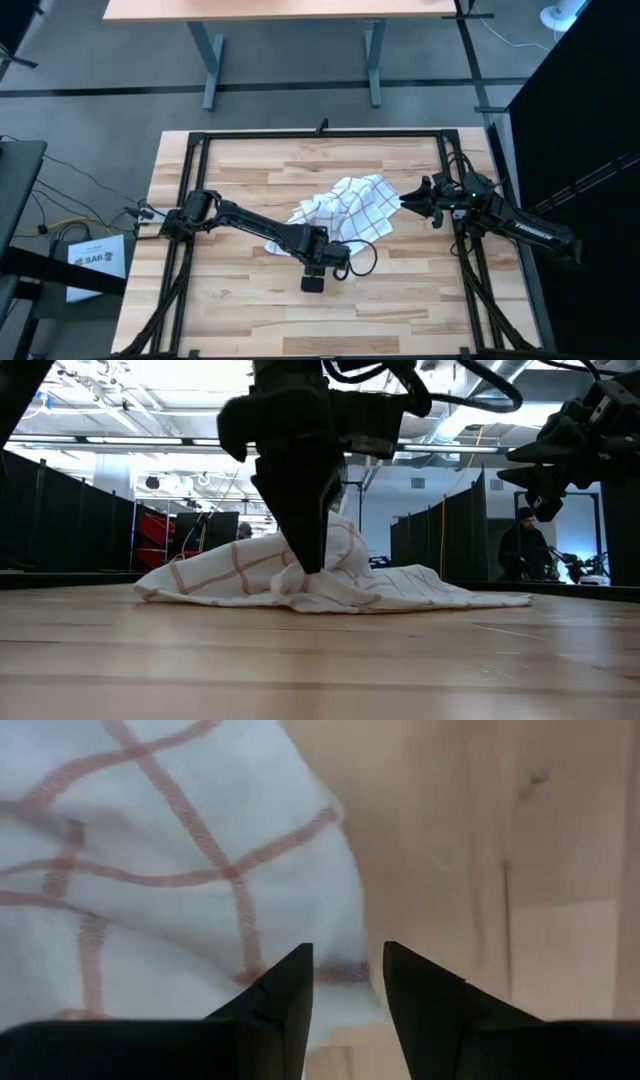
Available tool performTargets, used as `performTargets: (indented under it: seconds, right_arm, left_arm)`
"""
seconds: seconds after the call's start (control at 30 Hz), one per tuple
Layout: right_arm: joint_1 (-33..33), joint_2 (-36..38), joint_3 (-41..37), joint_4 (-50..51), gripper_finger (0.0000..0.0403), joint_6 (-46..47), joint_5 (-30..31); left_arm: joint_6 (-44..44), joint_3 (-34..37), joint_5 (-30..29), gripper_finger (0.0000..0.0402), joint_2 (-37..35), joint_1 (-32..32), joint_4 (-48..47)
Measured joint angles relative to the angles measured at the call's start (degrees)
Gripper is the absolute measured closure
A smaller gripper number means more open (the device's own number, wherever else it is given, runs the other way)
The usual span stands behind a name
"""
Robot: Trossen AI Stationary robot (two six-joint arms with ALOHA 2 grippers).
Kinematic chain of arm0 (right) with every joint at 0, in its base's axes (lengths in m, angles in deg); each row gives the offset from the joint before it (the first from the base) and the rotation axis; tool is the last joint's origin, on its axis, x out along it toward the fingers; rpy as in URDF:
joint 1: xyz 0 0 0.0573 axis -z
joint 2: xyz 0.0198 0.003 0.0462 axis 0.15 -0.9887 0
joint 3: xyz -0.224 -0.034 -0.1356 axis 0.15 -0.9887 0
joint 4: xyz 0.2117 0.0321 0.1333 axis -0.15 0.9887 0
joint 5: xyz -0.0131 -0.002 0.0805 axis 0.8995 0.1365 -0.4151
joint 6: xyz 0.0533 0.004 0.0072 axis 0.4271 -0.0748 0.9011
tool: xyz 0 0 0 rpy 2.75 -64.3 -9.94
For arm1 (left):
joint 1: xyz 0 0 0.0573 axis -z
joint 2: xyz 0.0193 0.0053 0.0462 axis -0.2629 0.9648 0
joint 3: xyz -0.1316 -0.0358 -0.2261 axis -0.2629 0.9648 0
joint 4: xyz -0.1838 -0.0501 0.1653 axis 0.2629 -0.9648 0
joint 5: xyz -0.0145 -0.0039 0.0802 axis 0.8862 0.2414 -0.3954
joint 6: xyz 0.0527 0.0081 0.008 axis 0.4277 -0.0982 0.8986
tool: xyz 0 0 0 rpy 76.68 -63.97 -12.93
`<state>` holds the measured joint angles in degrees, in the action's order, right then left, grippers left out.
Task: Roll towel
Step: Roll the towel
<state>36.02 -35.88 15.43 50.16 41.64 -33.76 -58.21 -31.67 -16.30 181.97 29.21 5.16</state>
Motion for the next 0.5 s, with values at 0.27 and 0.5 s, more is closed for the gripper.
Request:
performTargets:
  seconds: [0.27,0.5]
  right_arm:
    - [0.0,0.0,0.0,0.0,0.028,0.4,-0.02]
    - [0.0,0.0,-0.02,-0.06,0.028,0.54,-0.02]
  left_arm:
    - [-2.36,5.39,-0.58,0.0297,0.0,-0.08,0.26]
    - [-3.6,4.76,-3.4,0.0391,0.0,-0.28,0.06]
